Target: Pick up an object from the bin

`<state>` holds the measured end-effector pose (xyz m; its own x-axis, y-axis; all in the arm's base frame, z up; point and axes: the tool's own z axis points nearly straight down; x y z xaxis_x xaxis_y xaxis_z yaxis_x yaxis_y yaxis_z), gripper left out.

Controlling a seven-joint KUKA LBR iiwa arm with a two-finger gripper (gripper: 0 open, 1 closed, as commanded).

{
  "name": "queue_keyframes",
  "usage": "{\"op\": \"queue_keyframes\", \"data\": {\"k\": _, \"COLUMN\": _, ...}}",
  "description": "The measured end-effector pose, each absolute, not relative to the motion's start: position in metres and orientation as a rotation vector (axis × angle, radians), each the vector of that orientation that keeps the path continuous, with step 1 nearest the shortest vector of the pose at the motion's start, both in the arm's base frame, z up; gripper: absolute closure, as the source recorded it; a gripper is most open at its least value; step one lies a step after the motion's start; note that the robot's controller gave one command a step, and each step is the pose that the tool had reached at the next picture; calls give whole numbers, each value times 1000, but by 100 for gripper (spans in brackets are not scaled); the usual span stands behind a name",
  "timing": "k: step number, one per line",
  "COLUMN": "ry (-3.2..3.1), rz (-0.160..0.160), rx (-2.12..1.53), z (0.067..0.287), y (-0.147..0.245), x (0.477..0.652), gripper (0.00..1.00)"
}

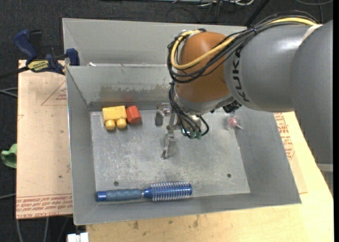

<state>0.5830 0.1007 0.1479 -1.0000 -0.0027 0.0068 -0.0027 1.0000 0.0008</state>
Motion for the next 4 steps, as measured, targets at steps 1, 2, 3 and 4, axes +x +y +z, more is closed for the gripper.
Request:
{"op": "queue_keyframes", "data": {"k": 1, "ry": -3143, "rz": -5, "rx": 315, "z": 73, "y": 114, "x": 498, "gripper": 0}}
{"op": "queue_keyframes", "data": {"k": 2, "ry": -3110, "rz": -4, "rx": 475, "z": 101, "y": 151, "x": 483, "gripper": 0}}
{"op": "queue_keyframes", "data": {"k": 3, "ry": -3104, "rz": 1, "rx": 488, "z": 113, "y": 119, "x": 479, "gripper": 0}}
{"op": "queue_keyframes", "data": {"k": 4, "ry": -3101, "rz": -2, "rx": 649, "z": 74, "y": 115, "x": 486, "gripper": 0}}
